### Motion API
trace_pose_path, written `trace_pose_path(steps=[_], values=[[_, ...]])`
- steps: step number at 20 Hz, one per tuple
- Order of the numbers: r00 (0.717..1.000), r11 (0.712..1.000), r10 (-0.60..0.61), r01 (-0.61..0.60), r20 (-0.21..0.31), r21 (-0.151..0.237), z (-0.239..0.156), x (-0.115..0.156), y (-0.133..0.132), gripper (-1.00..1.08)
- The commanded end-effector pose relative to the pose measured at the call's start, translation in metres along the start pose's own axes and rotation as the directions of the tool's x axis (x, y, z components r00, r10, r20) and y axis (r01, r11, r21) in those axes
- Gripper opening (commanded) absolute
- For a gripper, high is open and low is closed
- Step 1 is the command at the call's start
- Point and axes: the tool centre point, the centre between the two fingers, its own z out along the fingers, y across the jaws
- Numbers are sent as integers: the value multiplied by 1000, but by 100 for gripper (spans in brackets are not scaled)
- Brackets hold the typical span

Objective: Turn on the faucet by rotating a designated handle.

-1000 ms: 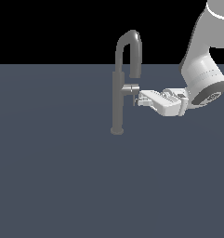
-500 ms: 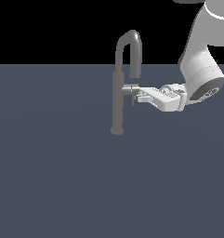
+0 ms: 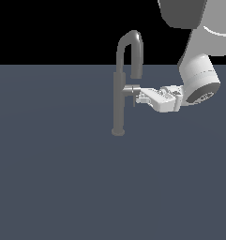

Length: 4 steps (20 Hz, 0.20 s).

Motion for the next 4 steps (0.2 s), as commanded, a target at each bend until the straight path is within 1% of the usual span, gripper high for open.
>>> trace_pose_path(steps=[1,4], values=[[999,1000,28,-28,18,-5,15,22,-3,-100],[999,1000,31,-31,20,3,15,26,-7,-100]])
